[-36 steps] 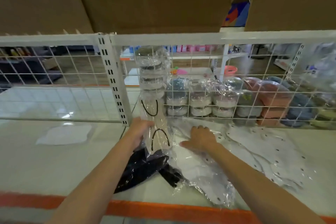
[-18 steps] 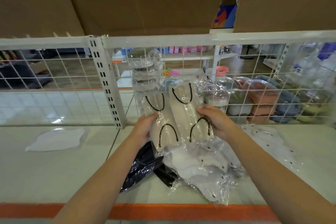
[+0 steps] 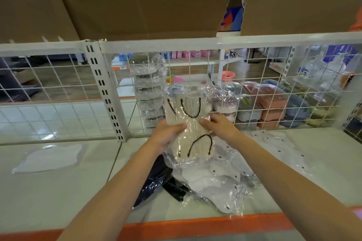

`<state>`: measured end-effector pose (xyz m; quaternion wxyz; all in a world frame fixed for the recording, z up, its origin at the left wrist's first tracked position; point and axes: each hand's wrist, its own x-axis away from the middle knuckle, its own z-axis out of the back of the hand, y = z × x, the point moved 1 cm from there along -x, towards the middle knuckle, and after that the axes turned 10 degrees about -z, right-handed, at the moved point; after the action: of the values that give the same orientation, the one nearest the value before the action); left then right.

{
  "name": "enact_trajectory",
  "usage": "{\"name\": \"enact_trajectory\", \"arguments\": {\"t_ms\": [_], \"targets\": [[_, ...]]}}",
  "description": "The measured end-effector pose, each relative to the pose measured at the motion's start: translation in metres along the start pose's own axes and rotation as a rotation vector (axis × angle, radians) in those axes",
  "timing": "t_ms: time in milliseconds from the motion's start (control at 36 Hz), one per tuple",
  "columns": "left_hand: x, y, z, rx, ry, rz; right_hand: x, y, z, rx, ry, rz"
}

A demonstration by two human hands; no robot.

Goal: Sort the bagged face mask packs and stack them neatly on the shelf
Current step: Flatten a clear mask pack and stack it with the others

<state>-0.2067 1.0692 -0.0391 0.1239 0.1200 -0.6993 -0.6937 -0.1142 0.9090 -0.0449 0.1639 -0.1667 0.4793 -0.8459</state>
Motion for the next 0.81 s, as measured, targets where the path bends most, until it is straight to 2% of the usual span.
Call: {"name": "enact_trajectory", "arguments": {"t_ms": [83,167,222,250,361,417,500,556,639,722,806], "targets": [[-0.004,-0.001,0.009,-0.033,0.069,0.019,-0.005,0.011,0.004,0.335,0.075,-0.017],[-0.005,-0.001,0.021,-0.005,0.099,0.070,-0.004,0.033,0.004,0.679,-0.050,-0.101],[-0.004,-0.004,0.029,-0.019,0.109,0.098,0.000,0.049,-0.002,0.798,-0.190,-0.145],[-0.002,-0.004,0.031,-0.032,0.121,0.104,0.001,0.056,-0.006,0.844,-0.203,-0.143],[-0.001,-0.008,0.038,-0.087,0.161,0.100,0.006,0.059,-0.013,0.885,-0.085,-0.083],[-0.001,-0.009,0.039,-0.096,0.174,0.095,0.008,0.050,-0.009,0.764,-0.014,-0.053],[-0.002,-0.011,0.040,-0.055,0.191,0.079,0.006,0.038,0.004,0.470,0.181,-0.058],[-0.001,-0.010,0.039,-0.001,0.188,0.067,0.005,0.030,0.012,0.110,0.261,-0.105],[0.000,-0.009,0.035,0.083,0.184,0.055,0.012,0.020,0.020,-0.429,0.187,-0.146],[0.000,-0.010,0.027,0.156,0.159,0.055,0.017,0.017,0.024,-0.522,0.118,-0.120],[0.000,-0.010,0.025,0.155,0.198,0.046,0.019,0.017,0.025,-0.482,0.214,-0.123]]}}
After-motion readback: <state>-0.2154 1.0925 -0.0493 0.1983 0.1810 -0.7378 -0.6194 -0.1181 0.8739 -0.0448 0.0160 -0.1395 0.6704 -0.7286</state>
